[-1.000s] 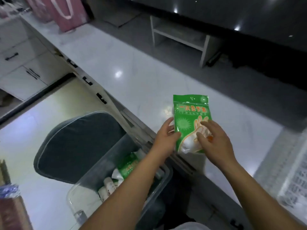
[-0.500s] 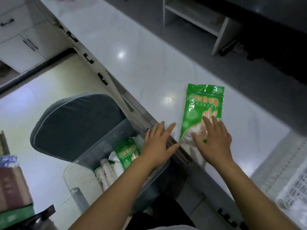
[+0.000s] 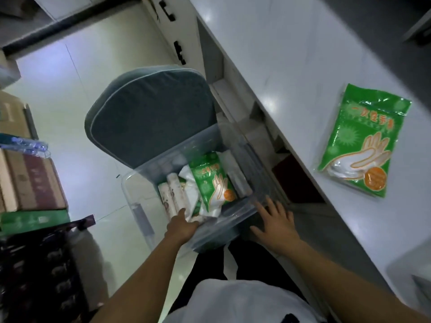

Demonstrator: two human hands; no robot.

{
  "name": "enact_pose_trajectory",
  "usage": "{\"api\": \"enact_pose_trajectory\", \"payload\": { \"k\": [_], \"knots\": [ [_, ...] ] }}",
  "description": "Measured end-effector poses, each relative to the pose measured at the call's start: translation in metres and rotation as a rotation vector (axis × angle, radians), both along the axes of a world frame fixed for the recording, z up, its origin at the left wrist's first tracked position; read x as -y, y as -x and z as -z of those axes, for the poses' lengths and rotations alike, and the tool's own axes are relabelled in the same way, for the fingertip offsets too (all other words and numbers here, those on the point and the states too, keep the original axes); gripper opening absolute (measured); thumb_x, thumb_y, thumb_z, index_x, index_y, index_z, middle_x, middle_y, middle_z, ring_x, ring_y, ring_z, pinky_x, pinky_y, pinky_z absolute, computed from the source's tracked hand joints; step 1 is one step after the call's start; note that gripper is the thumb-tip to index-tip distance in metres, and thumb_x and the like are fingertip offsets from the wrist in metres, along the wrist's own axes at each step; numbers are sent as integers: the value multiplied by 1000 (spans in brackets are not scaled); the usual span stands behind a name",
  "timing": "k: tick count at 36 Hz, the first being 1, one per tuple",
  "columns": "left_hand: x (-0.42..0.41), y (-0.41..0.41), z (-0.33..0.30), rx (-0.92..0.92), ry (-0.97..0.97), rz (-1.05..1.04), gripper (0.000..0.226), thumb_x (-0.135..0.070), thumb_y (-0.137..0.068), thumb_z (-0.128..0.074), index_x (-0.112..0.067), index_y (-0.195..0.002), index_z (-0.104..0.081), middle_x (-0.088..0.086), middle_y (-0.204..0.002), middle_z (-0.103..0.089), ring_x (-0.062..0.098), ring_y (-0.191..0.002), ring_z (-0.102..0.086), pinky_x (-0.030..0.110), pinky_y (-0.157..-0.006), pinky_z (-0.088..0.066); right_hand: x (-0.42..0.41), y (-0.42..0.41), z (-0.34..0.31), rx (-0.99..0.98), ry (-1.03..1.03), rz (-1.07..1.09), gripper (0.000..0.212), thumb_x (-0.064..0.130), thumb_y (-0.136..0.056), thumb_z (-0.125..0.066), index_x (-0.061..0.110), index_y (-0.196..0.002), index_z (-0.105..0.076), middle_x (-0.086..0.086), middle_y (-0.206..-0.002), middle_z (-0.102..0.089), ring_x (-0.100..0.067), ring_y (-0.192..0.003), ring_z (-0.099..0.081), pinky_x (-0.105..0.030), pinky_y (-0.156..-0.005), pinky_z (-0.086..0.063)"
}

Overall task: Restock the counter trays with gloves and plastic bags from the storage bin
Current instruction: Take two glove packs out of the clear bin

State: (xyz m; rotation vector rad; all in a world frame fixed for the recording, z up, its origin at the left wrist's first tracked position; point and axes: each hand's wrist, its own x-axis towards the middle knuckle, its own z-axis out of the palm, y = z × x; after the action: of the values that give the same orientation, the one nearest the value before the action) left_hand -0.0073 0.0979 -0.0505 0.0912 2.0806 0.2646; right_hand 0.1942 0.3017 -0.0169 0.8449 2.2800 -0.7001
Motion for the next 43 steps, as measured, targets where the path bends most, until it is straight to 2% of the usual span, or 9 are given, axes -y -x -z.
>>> {"api": "enact_pose_trajectory", "payload": {
  "k": [7,16,18,20,23,30,35,40,43],
  "knots": [
    [-2,9,37,103,-96,-134,71,-41,-86,-65,-17,-149,-39,14,-151,-44,32,-134,-46,33,-104,-40,7,-11,33,158,-32,3,79,62,-89,-42,40,-154,-4,3,-165,-6,-26,-148,-15,-55,-113,-20],
    [-41,52,102,217,-163,-275,57,-26,-89,-64,-8,-140,-46,19,-137,-54,33,-117,-57,30,-85,-49,26,-1,47,148,-89,39,78,60,-87,-38,41,-154,-2,5,-166,1,-22,-150,-5,-54,-116,-14],
    [-52,64,117,250,-173,-339,51,-26,-91,-61,-7,-136,-49,16,-129,-57,30,-100,-60,26,-70,-51,32,5,51,156,-89,57,80,58,-86,-40,41,-154,-1,6,-166,1,-18,-151,1,-53,-117,-11],
    [-60,76,131,272,-186,-432,33,-23,-93,-58,-5,-120,-59,15,-110,-59,21,-78,-55,22,-58,-41,37,12,52,191,-61,66,80,58,-87,-41,38,-155,-3,6,-166,1,-16,-151,4,-53,-118,-10],
    [-66,90,147,336,-195,-606,8,-15,-91,-58,-9,-86,-61,13,-100,-58,25,-79,-55,30,-74,-43,45,21,52,212,-34,71,75,56,-91,-41,32,-156,-11,5,-166,0,-16,-152,4,-51,-118,-8],
    [-77,91,168,459,-199,-742,21,-16,-93,-59,-8,-112,-62,12,-96,-61,20,-74,-54,30,-71,-45,51,32,47,225,-37,86,71,55,-94,-40,31,-156,-13,4,-166,3,-16,-151,4,-45,-120,-6],
    [-85,78,183,406,-186,-800,33,-6,-90,-62,-1,-123,-59,22,-120,-62,37,-111,-61,43,-86,-53,50,35,47,240,-23,80,69,53,-95,-41,33,-155,-14,4,-166,6,-16,-151,6,-44,-120,-3],
    [-82,71,164,326,-296,-844,36,3,-87,-62,-8,-121,-61,20,-119,-65,32,-94,-62,48,-89,-56,46,38,42,250,-4,69,70,52,-94,-44,34,-155,-15,4,-166,4,-14,-151,3,-42,-119,-5],
    [-75,70,134,321,-374,-862,34,4,-86,-62,-17,-113,-63,15,-110,-68,28,-85,-66,34,-69,-58,43,41,35,259,33,75,71,53,-93,-46,34,-155,-17,4,-166,-1,-12,-151,-1,-42,-119,-7]
  ]
}}
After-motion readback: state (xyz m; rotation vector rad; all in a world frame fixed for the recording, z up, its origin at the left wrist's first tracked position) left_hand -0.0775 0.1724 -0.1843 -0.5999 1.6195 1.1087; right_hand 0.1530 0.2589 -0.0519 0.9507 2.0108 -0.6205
